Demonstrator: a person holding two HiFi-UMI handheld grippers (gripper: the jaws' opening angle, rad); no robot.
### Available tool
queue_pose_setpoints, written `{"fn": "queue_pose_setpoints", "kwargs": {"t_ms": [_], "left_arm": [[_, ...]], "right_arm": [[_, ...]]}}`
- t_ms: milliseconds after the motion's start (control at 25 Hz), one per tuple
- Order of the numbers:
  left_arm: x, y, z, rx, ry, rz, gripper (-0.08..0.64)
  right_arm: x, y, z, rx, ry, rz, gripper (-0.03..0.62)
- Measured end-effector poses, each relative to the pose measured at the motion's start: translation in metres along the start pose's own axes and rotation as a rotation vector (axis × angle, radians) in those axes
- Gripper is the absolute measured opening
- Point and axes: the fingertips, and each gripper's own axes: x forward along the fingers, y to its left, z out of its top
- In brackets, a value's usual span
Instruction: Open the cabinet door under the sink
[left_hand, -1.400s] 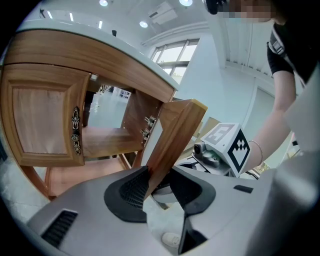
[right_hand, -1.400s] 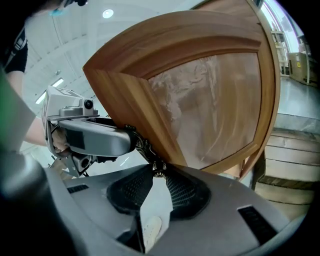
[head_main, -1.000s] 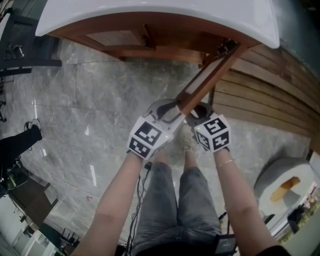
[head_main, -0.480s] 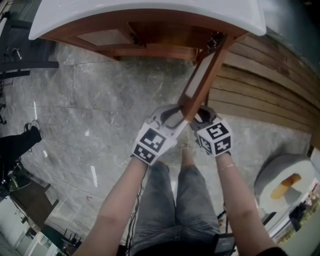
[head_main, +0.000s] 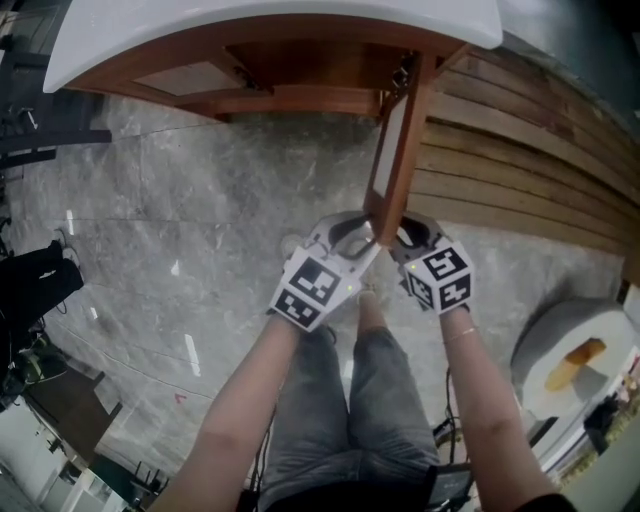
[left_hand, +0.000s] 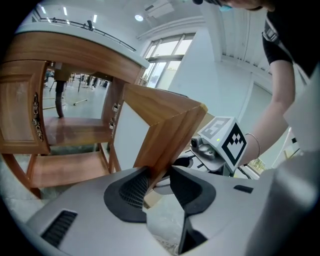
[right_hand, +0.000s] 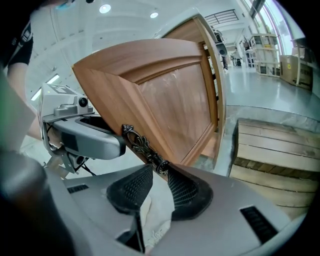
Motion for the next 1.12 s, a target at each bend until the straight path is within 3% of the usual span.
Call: {"fn": "queue_pose_setpoints", "kwargs": {"t_ms": [600,1120], "left_arm": [[0.030,-0.028,0.005,0.026,0.014,-0.012,0.136],[0.012,-0.036,0.006,-0.010,-0.011,0.020,0.137]], "right_arm": [[-0.026,-0.031,-0.018,-0.011,0.014,-0.073,0.089],[-0.036,-0.028,-0.021,0.066,-0.022,-0.130,0.089]]}}
